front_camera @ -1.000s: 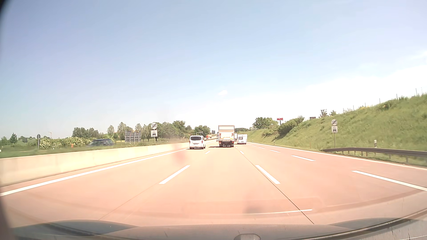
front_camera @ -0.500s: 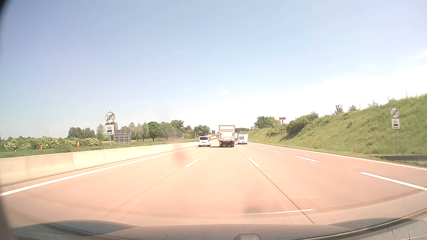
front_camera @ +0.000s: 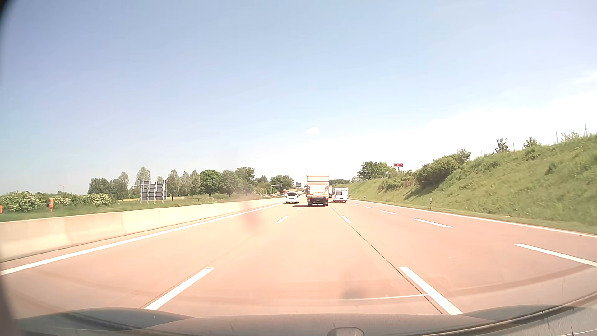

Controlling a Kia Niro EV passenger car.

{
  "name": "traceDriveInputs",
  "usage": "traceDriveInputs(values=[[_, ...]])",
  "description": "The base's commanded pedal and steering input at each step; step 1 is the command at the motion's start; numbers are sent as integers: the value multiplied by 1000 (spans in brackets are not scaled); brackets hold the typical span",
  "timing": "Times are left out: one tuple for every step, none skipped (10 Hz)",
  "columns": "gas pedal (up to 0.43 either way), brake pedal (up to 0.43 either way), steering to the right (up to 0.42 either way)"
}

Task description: Follow the waypoints while adhering to traffic rules and regulations

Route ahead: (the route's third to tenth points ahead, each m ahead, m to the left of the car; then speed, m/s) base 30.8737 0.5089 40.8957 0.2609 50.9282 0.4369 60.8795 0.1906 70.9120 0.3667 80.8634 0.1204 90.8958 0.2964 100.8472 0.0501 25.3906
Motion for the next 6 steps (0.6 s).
traceDriveInputs(values=[[189, 0, -3], [189, 0, -3], [189, 0, -3], [189, 0, -2], [189, 0, -3], [189, 0, -2]])
